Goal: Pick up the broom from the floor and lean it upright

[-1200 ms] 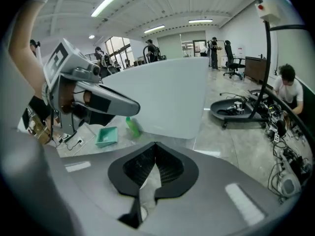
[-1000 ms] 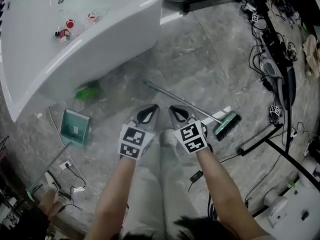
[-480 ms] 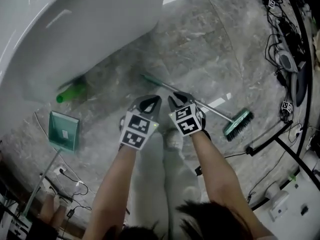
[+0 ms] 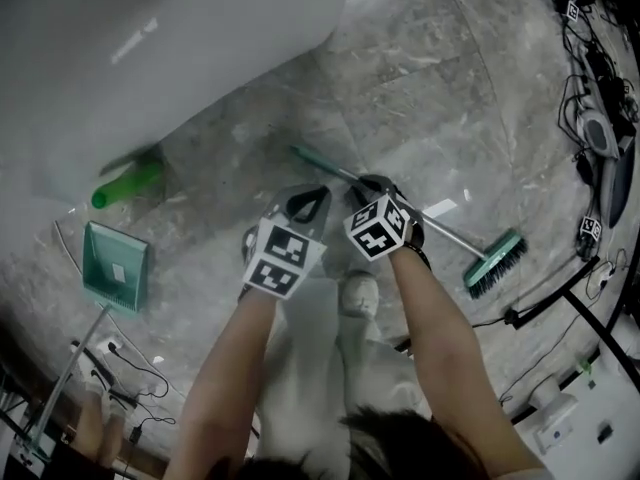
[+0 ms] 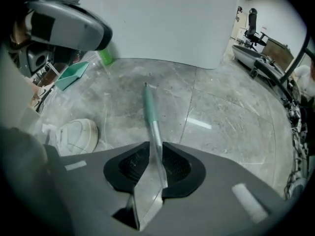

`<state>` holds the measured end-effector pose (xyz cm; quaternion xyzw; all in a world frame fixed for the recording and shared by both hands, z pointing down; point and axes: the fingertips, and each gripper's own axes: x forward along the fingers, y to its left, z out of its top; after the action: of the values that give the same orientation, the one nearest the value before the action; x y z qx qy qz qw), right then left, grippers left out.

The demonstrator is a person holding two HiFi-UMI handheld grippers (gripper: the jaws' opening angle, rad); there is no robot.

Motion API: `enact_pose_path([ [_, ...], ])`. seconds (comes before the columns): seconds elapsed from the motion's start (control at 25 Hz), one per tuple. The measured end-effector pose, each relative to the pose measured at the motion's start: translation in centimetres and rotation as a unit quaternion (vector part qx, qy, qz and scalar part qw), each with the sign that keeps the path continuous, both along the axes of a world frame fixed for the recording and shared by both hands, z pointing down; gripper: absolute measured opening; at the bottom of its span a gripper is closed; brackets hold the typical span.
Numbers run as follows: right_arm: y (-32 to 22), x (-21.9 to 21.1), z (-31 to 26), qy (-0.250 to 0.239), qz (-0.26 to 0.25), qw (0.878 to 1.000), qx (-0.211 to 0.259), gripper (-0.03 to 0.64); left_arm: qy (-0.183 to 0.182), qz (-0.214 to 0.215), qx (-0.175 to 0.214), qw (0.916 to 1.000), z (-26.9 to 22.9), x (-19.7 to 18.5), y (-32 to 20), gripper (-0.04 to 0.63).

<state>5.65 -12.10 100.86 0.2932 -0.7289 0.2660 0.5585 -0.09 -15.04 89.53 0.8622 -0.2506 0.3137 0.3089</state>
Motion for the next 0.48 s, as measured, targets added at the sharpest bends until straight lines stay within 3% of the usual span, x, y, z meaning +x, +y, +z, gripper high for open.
enact_pose_path([
  [0.16,-0.2,0.3,1.4,0.029,-0.036,0.999,0.015,0.094,0.0,-0.005,0.006,1.0,1.1,-0.3,-0.2,-0.002],
  [0.32,0.2,0.3,2.5,0.047,-0.091,0.995,-0.009,0.094,0.006,-0.018,0.006,0.9998,1.6,-0.5,-1.0,-0.002],
  [0.48,0.4,0.1,2.6,0.034,-0.099,0.994,-0.033,0.08,0.011,-0.03,0.008,0.9995,1.4,-0.9,-1.8,-0.002],
])
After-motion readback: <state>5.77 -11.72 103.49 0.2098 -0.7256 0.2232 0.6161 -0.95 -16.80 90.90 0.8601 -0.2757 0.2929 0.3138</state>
